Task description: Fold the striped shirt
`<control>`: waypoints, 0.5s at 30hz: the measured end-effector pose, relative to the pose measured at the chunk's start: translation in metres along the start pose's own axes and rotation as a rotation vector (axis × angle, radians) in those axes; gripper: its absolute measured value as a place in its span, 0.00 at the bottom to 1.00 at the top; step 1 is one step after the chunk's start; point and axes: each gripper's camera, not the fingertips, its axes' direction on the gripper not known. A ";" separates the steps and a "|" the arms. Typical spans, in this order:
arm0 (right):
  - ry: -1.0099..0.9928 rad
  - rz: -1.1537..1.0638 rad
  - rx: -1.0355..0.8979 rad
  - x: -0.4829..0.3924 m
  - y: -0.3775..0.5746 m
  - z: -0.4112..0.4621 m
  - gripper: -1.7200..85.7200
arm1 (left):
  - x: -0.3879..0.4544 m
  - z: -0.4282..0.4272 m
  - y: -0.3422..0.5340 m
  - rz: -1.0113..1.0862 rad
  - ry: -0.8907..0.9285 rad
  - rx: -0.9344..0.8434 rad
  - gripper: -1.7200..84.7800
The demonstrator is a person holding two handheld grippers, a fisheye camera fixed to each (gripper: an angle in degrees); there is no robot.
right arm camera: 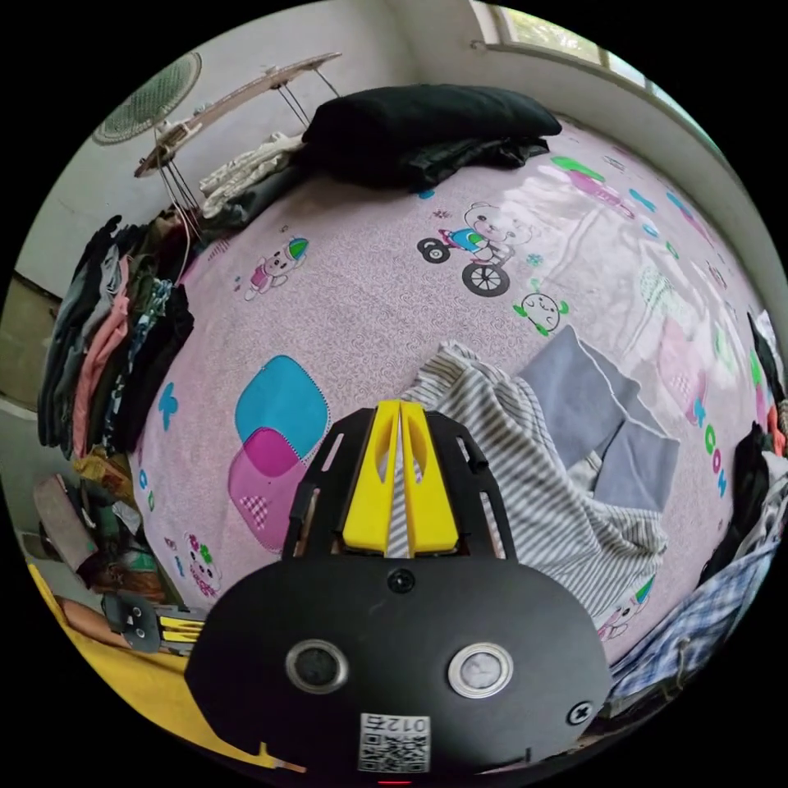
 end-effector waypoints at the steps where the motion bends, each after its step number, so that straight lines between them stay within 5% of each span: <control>1: 0.005 -0.003 -0.039 -0.003 -0.007 0.013 0.02 | -0.001 0.000 0.004 -0.006 0.005 -0.006 0.03; 15: -0.024 0.355 -0.022 0.009 0.007 0.063 0.02 | 0.009 -0.047 0.044 -0.001 0.044 0.061 0.02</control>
